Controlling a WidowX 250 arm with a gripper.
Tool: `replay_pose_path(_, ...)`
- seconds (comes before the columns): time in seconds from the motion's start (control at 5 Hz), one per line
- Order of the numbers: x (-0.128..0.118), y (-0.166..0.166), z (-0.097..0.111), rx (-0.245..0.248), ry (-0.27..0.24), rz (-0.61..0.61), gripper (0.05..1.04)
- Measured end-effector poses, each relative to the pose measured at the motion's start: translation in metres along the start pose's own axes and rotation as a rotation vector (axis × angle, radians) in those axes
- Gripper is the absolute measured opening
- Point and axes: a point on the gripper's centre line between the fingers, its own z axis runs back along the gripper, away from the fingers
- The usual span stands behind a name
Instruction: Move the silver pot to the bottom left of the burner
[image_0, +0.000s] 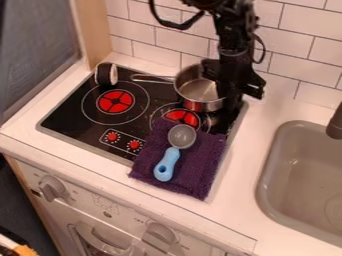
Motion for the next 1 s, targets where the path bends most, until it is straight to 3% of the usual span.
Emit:
replay_pose_path(0.2, -0.002, 0.000, 0.004, -0.019, -0.049, 0.039, 0.089)
replay_pose_path(0.4, -0.054, 0.030, 0.051, -0.061, 0.006, 0.082, 0.083)
replay_pose_path(0.6, -0.088, 0.070, 0.126, 0.012, 0.012, 0.099, 0.078)
replay_pose_path(0.8, -0.122, 0.103, 0.187, 0.038, 0.080, 0.120, 0.078)
replay_pose_path(1.0, -0.134, 0.146, 0.189, 0.062, 0.150, 0.121, 0.078)
